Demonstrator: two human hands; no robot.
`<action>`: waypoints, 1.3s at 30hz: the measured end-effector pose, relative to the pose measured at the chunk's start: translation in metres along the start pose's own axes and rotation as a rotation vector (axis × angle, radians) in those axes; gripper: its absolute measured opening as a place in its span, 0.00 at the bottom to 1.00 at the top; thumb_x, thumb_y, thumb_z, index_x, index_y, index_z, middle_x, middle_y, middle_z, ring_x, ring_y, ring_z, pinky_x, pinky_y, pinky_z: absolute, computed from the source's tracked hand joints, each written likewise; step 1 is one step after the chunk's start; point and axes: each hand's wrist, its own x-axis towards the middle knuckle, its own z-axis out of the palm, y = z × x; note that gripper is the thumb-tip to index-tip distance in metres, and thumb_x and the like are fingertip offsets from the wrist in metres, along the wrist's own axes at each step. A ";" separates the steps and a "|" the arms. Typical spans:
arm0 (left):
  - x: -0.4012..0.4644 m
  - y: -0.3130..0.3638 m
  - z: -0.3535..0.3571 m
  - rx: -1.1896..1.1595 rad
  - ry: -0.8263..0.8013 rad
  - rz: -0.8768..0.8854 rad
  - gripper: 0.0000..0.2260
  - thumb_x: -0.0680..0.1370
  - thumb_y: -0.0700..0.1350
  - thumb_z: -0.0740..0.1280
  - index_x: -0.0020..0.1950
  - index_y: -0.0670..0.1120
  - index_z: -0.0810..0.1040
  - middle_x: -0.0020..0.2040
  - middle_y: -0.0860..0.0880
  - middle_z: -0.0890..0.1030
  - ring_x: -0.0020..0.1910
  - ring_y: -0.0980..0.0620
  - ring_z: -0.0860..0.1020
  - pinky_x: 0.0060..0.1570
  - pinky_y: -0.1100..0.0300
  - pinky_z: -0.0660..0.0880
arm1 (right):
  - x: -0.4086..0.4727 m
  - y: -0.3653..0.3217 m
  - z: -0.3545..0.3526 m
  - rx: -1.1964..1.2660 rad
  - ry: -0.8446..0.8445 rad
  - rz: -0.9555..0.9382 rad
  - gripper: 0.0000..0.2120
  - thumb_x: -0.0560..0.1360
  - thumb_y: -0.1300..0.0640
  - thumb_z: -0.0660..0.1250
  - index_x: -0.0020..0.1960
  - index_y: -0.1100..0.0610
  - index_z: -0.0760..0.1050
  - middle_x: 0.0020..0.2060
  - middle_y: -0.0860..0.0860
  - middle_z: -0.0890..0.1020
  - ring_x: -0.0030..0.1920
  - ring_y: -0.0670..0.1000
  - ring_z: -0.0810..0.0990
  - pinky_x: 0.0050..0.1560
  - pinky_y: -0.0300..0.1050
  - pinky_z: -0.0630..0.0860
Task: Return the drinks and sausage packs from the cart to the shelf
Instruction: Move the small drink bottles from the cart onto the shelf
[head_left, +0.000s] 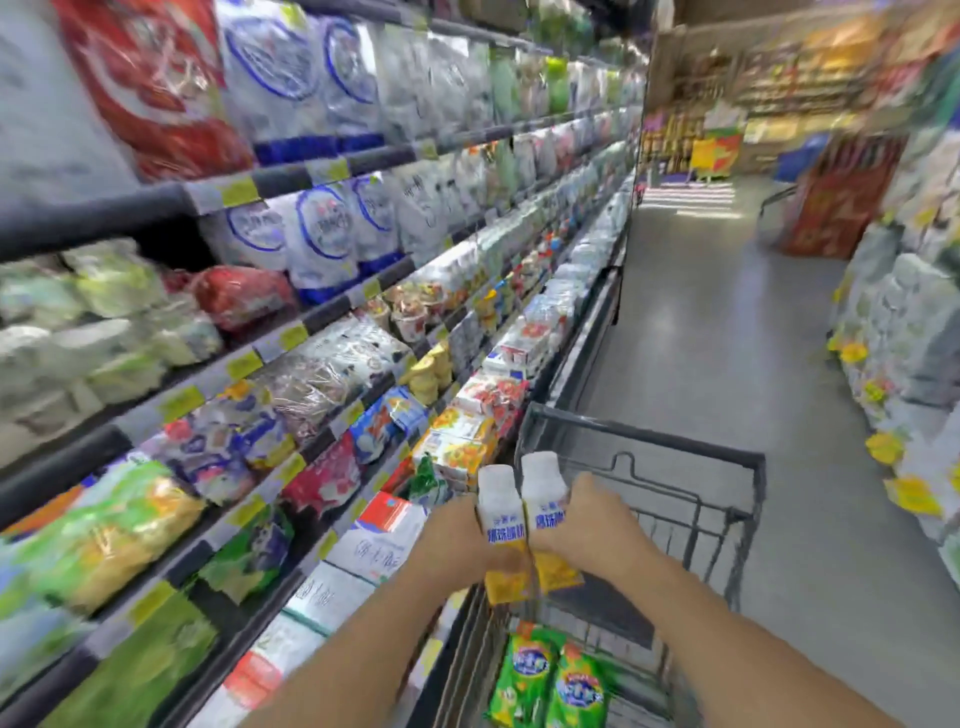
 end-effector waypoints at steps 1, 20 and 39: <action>-0.010 0.005 -0.010 -0.011 0.039 0.003 0.19 0.62 0.49 0.82 0.49 0.50 0.83 0.44 0.54 0.86 0.41 0.57 0.84 0.42 0.58 0.81 | -0.007 -0.011 -0.007 0.008 0.009 -0.045 0.30 0.60 0.43 0.78 0.51 0.57 0.69 0.42 0.49 0.78 0.39 0.50 0.77 0.27 0.40 0.66; -0.326 -0.033 -0.186 -0.074 0.621 -0.316 0.19 0.59 0.50 0.82 0.48 0.52 0.84 0.43 0.52 0.87 0.40 0.52 0.85 0.43 0.50 0.84 | -0.209 -0.231 0.057 -0.011 -0.293 -0.737 0.29 0.58 0.43 0.78 0.52 0.54 0.72 0.42 0.49 0.81 0.41 0.47 0.80 0.33 0.41 0.75; -0.837 -0.239 -0.271 -0.061 1.088 -0.739 0.25 0.57 0.57 0.82 0.51 0.52 0.82 0.44 0.54 0.85 0.43 0.56 0.83 0.44 0.53 0.83 | -0.647 -0.413 0.326 0.015 -0.681 -1.143 0.21 0.62 0.48 0.80 0.42 0.52 0.69 0.37 0.48 0.78 0.35 0.43 0.77 0.27 0.38 0.70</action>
